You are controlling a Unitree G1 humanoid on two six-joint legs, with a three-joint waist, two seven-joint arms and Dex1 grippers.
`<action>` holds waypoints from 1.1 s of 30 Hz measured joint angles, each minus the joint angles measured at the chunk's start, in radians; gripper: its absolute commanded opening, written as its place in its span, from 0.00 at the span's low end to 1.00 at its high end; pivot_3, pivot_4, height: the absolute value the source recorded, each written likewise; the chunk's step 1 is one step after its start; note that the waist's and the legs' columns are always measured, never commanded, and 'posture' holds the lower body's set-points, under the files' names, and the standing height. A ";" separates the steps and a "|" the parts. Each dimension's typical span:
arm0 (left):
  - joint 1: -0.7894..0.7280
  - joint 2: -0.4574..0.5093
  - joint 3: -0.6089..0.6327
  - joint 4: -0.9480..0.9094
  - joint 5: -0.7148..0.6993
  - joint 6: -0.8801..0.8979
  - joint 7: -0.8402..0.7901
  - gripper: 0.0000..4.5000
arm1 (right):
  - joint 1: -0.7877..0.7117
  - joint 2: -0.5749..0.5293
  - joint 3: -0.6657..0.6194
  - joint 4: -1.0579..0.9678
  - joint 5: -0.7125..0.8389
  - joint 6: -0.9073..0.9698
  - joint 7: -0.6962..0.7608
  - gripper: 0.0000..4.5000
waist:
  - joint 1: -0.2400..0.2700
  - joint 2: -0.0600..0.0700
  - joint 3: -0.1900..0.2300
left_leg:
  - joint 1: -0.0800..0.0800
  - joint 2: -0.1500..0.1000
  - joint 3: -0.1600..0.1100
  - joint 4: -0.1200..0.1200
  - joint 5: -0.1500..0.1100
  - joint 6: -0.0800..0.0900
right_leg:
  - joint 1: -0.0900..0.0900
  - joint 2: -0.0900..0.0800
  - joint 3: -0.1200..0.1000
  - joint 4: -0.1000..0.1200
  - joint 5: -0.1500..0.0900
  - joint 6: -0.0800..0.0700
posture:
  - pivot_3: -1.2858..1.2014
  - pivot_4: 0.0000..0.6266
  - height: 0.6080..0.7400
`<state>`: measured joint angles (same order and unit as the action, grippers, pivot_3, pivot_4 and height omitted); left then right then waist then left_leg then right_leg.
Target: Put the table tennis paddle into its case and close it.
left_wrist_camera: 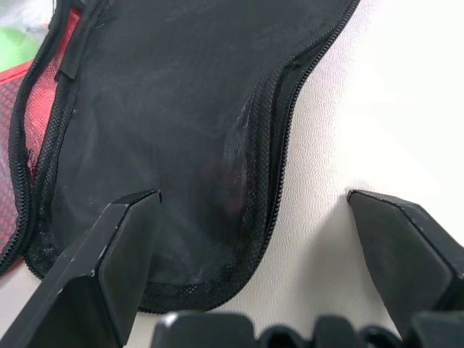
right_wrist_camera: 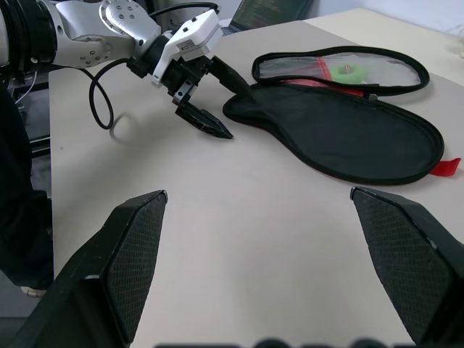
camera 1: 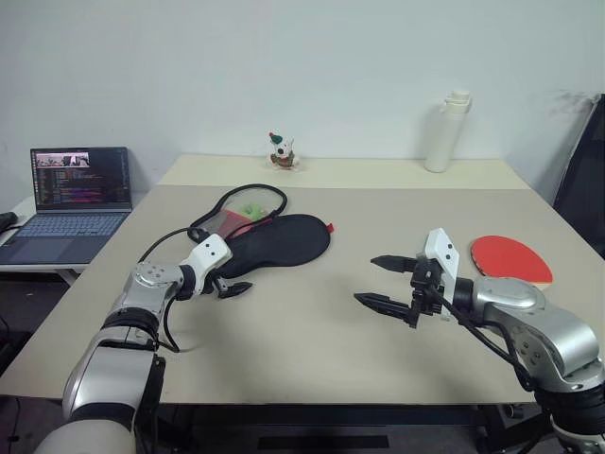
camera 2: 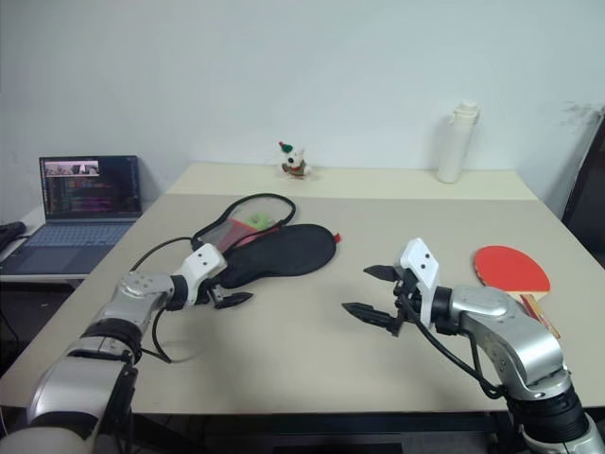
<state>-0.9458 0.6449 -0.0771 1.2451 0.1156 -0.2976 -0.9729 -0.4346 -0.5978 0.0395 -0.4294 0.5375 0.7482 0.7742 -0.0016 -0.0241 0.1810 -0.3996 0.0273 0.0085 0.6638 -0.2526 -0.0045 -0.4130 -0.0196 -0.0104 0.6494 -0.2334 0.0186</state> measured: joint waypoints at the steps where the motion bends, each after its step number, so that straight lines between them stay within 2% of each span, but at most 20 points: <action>1: 0.000 -0.002 -0.001 0.001 0.002 -0.001 -0.002 0.78 | 0.004 0.001 0.000 -0.001 0.000 0.000 -0.002 1.00 | 0.000 0.000 0.000 | 0.000 0.000 0.000 0.000 0.000 0.000 | 0.000 0.000 0.000 0.000 0.000 0.000 | 0.52 0.24 1.00; 11: 0.012 -0.008 0.023 0.013 -0.013 0.035 0.005 0.01 | 0.012 0.016 -0.013 -0.001 0.000 -0.007 -0.035 1.00 | -0.003 0.000 0.000 | 0.002 0.000 0.000 0.001 0.000 0.000 | 0.000 0.000 0.001 0.004 0.000 0.000 | 0.52 0.24 1.00; 16: 0.029 -0.030 0.074 0.004 -0.050 0.068 -0.001 0.01 | 0.012 0.012 -0.021 -0.001 -0.001 -0.007 -0.038 1.00 | -0.002 0.000 0.000 | 0.002 0.000 0.000 0.001 0.000 0.000 | -0.001 0.000 0.001 0.005 0.000 0.000 | 0.52 0.24 1.00; 19: 0.055 -0.081 0.102 -0.053 -0.088 0.101 -0.016 0.01 | 0.012 0.008 -0.030 -0.001 -0.001 -0.008 -0.040 1.00 | 0.008 -0.001 0.000 | 0.001 -0.001 0.000 0.001 0.000 0.000 | -0.001 -0.001 0.000 0.005 0.000 0.000 | 0.52 0.24 1.00; 22: 0.148 -0.179 0.110 -0.269 -0.158 0.213 -0.047 0.01 | 0.020 -0.001 -0.048 -0.001 -0.001 -0.009 -0.044 1.00 | 0.018 0.000 0.000 | -0.001 -0.003 0.000 0.002 0.000 0.000 | 0.000 -0.004 0.000 0.005 0.001 -0.002 | 0.52 0.24 1.00; 25: 0.284 -0.318 0.081 -0.594 -0.228 0.426 -0.017 0.01 | 0.035 -0.021 -0.068 -0.001 -0.002 -0.010 -0.047 1.00 | 0.022 -0.001 0.000 | -0.001 -0.004 -0.003 0.002 0.000 0.000 | 0.000 -0.005 0.001 0.002 0.003 -0.002 | 0.52 0.24 1.00; 27: 0.323 -0.405 0.041 -0.742 -0.252 0.561 0.033 0.01 | 0.044 -0.028 -0.076 -0.001 -0.001 -0.011 -0.046 1.00 | 0.023 -0.001 0.000 | -0.002 -0.004 -0.004 0.002 0.000 0.000 | 0.000 -0.004 0.002 0.000 0.004 -0.001 | 0.52 0.24 1.00; 30: 0.322 -0.459 0.028 -0.863 -0.273 0.674 0.111 0.01 | 0.066 -0.040 -0.089 -0.002 0.000 -0.013 -0.044 1.00 | 0.019 -0.001 0.000 | 0.000 -0.002 -0.005 0.002 0.000 0.000 | 0.001 -0.002 0.002 0.000 0.003 0.000 | 0.52 0.24 1.00; 33: 0.305 -0.509 0.021 -0.904 -0.273 0.729 0.187 0.01 | 0.073 -0.059 -0.103 -0.002 0.000 -0.014 -0.037 1.00 | 0.011 -0.001 0.000 | 0.002 -0.002 -0.004 0.002 0.000 0.000 | 0.002 0.001 0.002 0.000 0.001 0.003 | 0.52 0.24 1.00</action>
<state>-0.6407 0.1361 -0.0556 0.3413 -0.1575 0.4315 -0.7862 -0.3611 -0.6569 -0.0633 -0.4318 0.5375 0.7343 0.7373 0.0095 -0.0248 0.1808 -0.3979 0.0254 0.0040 0.6655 -0.2524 -0.0046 -0.4106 -0.0189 -0.0084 0.6495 -0.2324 0.0219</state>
